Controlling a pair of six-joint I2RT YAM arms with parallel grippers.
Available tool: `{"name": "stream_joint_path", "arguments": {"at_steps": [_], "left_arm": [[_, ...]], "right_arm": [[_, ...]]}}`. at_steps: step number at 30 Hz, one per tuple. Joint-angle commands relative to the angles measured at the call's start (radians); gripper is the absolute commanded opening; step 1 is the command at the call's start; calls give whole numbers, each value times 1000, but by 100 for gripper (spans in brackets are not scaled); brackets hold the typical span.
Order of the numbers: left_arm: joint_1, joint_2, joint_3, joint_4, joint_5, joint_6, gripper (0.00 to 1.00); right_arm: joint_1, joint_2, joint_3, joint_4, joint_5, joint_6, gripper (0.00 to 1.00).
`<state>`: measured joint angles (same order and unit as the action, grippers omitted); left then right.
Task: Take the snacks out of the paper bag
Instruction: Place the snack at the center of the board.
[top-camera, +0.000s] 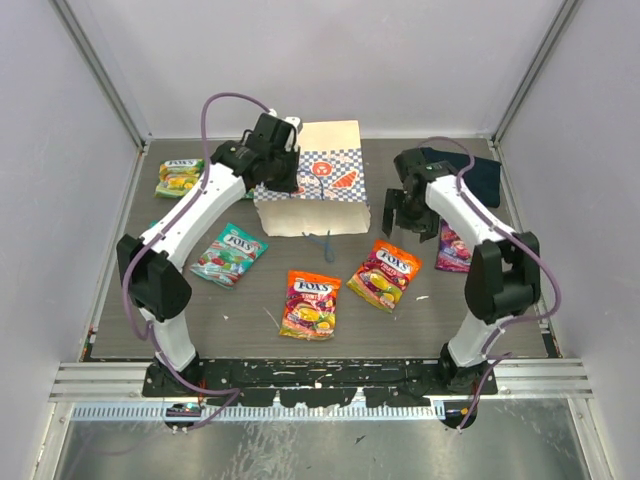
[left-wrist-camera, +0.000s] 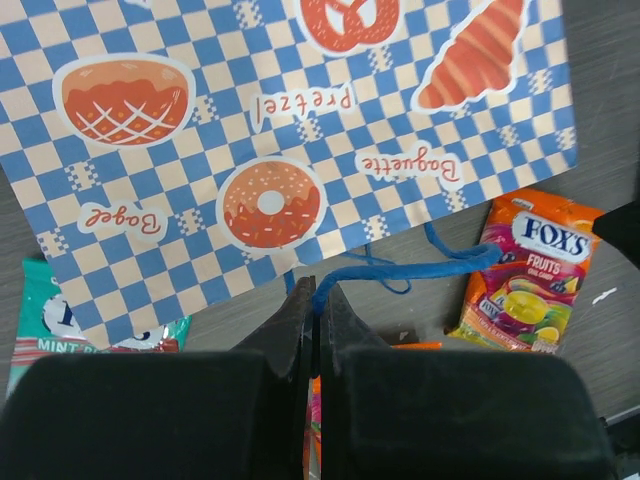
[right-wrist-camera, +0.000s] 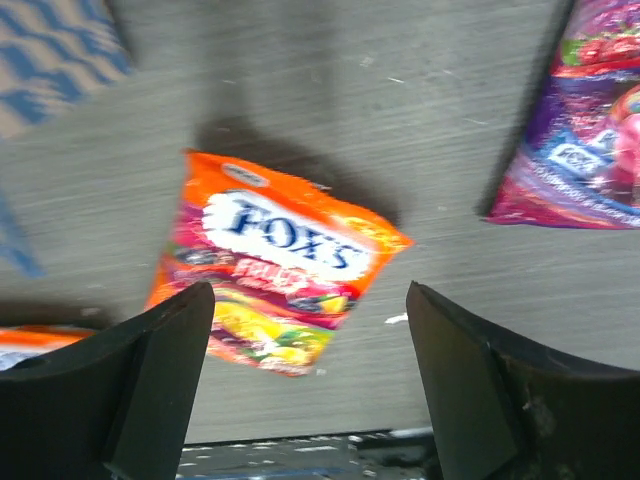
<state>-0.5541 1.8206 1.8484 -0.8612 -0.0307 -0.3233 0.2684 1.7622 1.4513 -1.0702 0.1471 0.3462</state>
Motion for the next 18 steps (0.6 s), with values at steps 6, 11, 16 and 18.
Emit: {"name": "stream_joint_path", "arguments": {"at_steps": [6, 11, 16, 18], "left_arm": [[-52, 16, 255, -28, 10, -37, 0], [-111, 89, 400, -51, 7, -90, 0], [-164, 176, 550, -88, 13, -98, 0], [-181, 180, 563, -99, -52, -61, 0]], "right_arm": [[114, -434, -343, 695, -146, 524, 81], [266, -467, -579, 1179, -27, 832, 75], [368, -333, -589, 1453, 84, 945, 72], [384, -276, -564, 1457, 92, 971, 72]]}}
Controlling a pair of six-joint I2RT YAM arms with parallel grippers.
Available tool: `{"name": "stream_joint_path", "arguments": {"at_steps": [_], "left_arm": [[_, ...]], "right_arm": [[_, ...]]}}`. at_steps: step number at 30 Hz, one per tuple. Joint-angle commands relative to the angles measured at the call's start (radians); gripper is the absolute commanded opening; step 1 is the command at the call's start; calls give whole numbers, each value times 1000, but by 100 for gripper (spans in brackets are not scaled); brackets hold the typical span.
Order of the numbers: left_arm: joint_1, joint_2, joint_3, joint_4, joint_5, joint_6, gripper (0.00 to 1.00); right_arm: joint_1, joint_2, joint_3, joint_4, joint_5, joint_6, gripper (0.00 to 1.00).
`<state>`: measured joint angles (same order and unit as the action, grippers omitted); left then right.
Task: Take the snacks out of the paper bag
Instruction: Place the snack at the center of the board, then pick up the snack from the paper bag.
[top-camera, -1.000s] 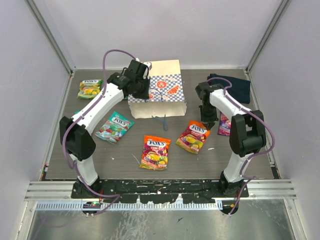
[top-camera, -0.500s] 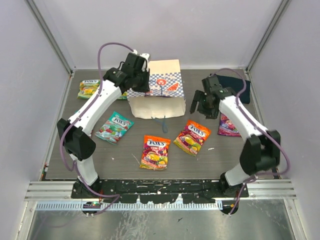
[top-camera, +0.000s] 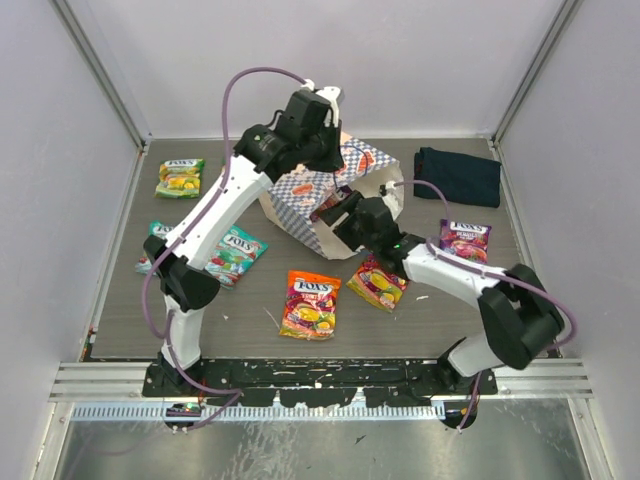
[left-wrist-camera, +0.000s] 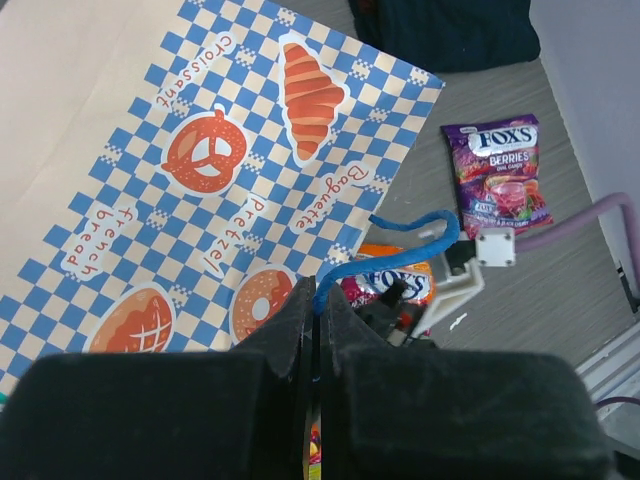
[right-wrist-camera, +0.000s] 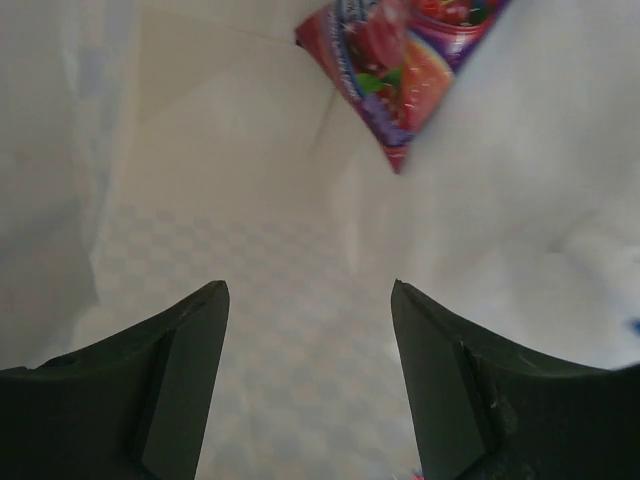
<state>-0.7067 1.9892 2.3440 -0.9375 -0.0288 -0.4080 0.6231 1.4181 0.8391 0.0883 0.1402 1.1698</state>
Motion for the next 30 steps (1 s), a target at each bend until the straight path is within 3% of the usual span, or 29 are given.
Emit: {"name": "stream_joint_path", "arguments": {"at_steps": [1, 14, 19, 30], "left_arm": [[-28, 6, 61, -20, -67, 32, 0], [-39, -34, -29, -35, -30, 1, 0], [-58, -20, -15, -35, -12, -11, 0], [-72, -24, -25, -34, 33, -59, 0]], "right_arm": [[36, 91, 36, 336, 111, 159, 71], [36, 232, -56, 375, 287, 339, 63], [40, 326, 16, 302, 320, 360, 64], [43, 616, 230, 335, 273, 431, 72]]}}
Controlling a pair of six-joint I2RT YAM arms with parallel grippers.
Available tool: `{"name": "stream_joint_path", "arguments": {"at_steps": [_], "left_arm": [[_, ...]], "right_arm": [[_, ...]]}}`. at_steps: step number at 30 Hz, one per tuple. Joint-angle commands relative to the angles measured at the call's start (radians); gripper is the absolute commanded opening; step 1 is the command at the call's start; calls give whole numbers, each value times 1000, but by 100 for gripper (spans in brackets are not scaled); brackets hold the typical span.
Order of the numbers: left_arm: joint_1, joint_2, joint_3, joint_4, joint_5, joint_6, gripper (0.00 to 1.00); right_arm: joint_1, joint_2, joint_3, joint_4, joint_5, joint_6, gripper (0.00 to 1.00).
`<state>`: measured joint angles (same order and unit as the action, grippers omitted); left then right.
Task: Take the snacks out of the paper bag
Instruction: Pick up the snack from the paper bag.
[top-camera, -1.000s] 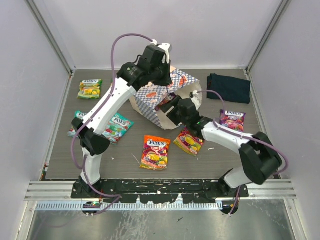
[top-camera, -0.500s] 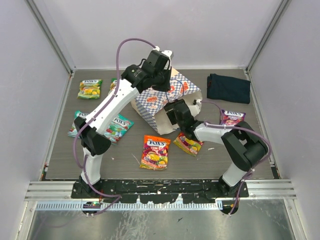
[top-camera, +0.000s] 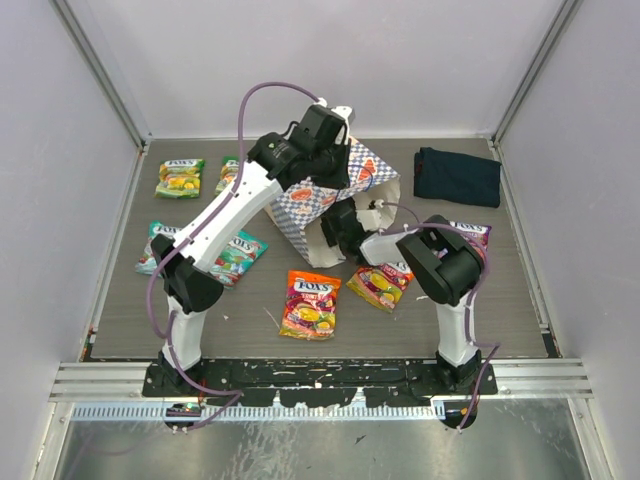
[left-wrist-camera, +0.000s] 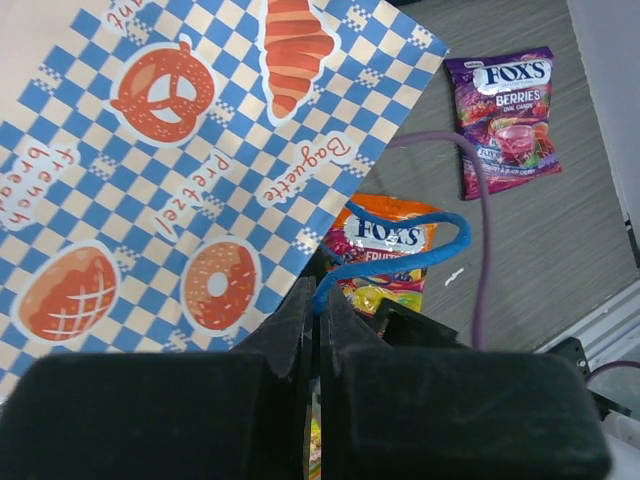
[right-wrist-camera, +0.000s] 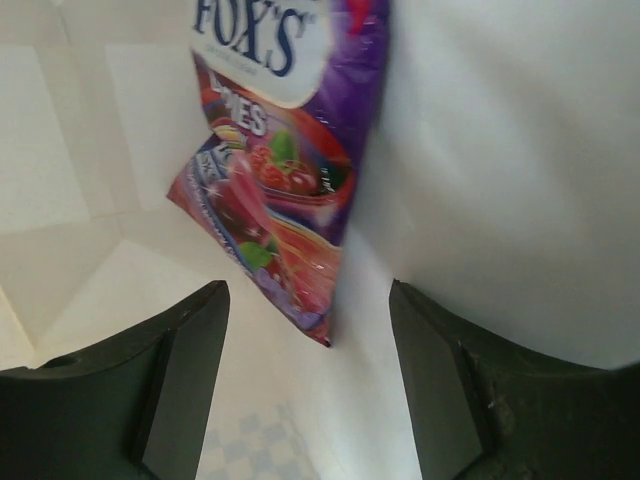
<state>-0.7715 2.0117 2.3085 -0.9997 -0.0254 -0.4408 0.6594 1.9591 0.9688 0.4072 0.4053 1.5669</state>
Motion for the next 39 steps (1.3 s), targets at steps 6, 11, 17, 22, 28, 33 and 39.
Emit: {"name": "stream_joint_path", "arguments": {"at_steps": [6, 11, 17, 22, 28, 33, 39], "left_arm": [[-18, -63, -25, 36, 63, -38, 0], [-14, -67, -30, 41, 64, -30, 0], [6, -85, -67, 47, 73, -32, 0], [56, -103, -66, 47, 38, -18, 0], [137, -85, -38, 53, 22, -22, 0], [150, -30, 31, 56, 30, -24, 0], [151, 20, 90, 72, 51, -47, 0]], "right_arm": [[8, 215, 228, -9, -1, 71, 71], [0, 278, 297, 21, 3, 38, 38], [-15, 209, 290, 15, -95, -75, 1], [-18, -44, 168, -159, -340, -173, 1], [-18, -428, 94, -538, -428, -347, 1], [-40, -621, 166, -803, -472, -526, 1], [-74, -683, 305, -1258, -591, -680, 1]]}}
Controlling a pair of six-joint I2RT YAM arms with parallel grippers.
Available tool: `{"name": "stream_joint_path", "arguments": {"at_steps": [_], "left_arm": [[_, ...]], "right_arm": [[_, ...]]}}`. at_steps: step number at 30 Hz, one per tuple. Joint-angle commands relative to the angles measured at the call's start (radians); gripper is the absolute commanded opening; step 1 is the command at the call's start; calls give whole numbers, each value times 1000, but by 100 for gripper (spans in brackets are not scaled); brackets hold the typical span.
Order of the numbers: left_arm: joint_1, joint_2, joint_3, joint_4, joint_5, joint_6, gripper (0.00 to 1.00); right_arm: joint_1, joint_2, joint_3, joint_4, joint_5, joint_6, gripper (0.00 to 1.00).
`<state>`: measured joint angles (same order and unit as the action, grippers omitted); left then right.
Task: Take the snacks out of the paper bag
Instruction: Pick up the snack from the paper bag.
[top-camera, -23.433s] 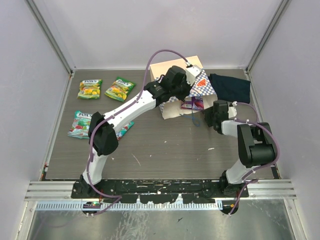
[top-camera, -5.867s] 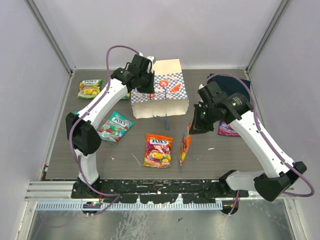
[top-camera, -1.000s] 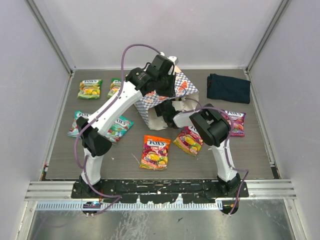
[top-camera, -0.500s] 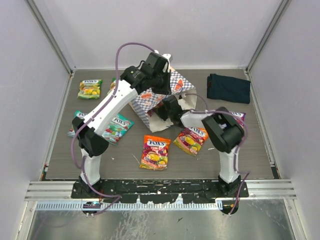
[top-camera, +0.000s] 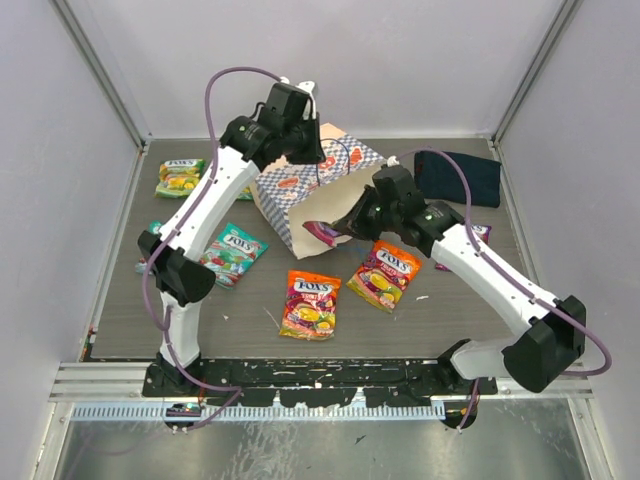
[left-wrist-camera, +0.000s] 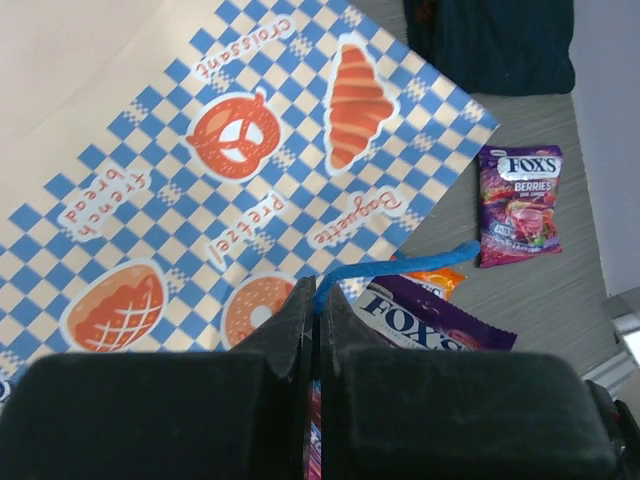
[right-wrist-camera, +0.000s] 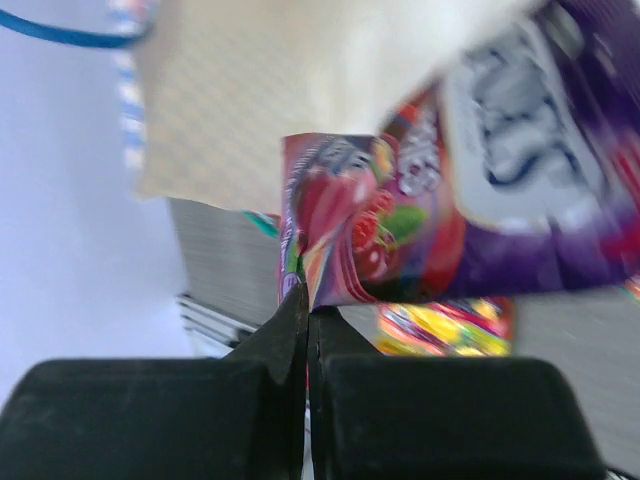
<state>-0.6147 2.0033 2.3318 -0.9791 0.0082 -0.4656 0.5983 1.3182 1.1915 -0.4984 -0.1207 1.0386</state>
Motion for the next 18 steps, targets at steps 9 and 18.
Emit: {"name": "stream_joint_path", "arguments": {"at_steps": [9, 18], "left_arm": [[-6, 120, 225, 198, -72, -112, 0], [-19, 127, 256, 487, -123, -165, 0]], "right_arm": [[-318, -307, 75, -642, 36, -223, 1], [-539, -216, 23, -459, 208, -342, 1]]}}
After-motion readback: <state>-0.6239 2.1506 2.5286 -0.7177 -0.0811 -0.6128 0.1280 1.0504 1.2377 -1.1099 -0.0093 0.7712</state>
